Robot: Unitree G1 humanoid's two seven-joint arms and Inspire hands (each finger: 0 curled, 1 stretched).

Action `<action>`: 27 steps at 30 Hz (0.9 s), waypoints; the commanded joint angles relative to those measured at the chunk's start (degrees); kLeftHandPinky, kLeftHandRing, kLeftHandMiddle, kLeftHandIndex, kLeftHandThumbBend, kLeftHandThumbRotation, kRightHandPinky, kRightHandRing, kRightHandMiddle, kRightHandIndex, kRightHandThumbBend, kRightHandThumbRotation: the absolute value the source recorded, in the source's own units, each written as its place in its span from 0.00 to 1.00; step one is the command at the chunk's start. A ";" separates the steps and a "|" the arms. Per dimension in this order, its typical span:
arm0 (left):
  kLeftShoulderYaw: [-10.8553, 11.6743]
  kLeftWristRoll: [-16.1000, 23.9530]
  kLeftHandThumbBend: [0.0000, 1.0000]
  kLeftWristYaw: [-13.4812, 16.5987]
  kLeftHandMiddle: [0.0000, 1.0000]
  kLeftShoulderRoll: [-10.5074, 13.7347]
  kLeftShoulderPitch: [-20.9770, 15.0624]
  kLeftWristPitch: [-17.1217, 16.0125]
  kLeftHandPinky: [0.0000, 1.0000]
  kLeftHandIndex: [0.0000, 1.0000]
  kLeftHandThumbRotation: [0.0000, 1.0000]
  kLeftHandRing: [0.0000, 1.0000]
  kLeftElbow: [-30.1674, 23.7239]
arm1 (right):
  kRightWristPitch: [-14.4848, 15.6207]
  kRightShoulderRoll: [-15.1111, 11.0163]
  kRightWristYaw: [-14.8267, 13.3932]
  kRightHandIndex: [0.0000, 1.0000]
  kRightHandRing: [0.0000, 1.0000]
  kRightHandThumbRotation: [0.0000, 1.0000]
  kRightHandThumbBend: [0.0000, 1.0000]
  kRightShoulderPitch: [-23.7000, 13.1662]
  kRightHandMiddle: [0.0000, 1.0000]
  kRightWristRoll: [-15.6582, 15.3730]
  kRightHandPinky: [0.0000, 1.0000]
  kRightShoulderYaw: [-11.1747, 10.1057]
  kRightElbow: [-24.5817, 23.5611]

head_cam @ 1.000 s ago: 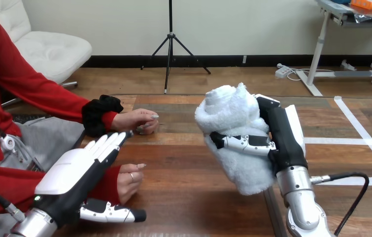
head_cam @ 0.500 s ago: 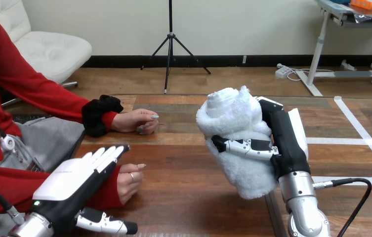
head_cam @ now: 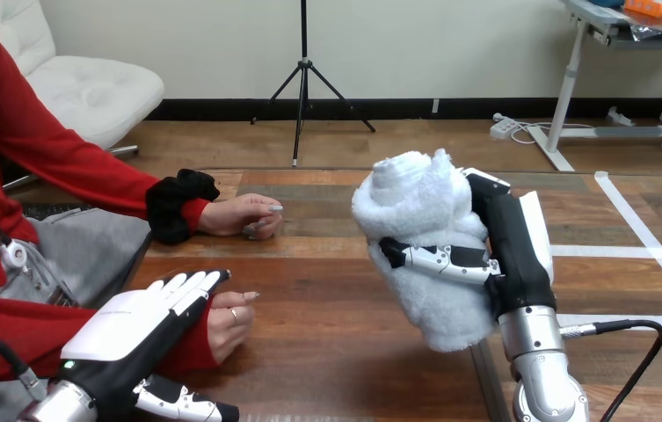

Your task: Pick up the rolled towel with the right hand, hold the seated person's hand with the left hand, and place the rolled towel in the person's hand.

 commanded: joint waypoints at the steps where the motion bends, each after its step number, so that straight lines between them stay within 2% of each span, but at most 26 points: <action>1: -1.21 0.95 1.00 1.75 1.00 1.80 -4.09 0.90 1.00 1.00 0.46 1.00 1.74 | -2.92 0.88 -0.08 0.36 0.26 0.00 0.74 -2.18 0.37 1.53 0.21 -1.17 -5.50; 5: -1.77 1.12 1.00 1.77 1.00 1.90 -4.63 1.52 1.00 1.00 0.45 1.00 3.06 | -3.03 1.07 0.03 0.35 0.25 0.00 0.74 -1.67 0.37 1.79 0.21 -1.45 -6.74; 11: -3.06 1.81 1.00 3.63 1.00 2.24 -5.73 1.49 1.00 1.00 0.44 1.00 5.69 | -2.33 1.42 1.37 0.35 0.25 0.00 0.73 -0.52 0.36 2.94 0.20 -1.79 -9.56; 20: -5.33 3.54 1.00 7.44 1.00 2.50 -7.54 2.34 1.00 1.00 0.47 1.00 9.95 | -1.75 1.69 1.91 0.34 0.25 0.00 0.73 1.37 0.35 3.42 0.20 -2.03 -13.92; 27: -6.96 4.81 1.00 11.51 0.99 2.11 -8.86 3.36 1.00 1.00 0.49 1.00 13.48 | -1.18 1.73 1.80 0.34 0.26 0.00 0.73 2.75 0.35 3.07 0.21 -2.13 -17.11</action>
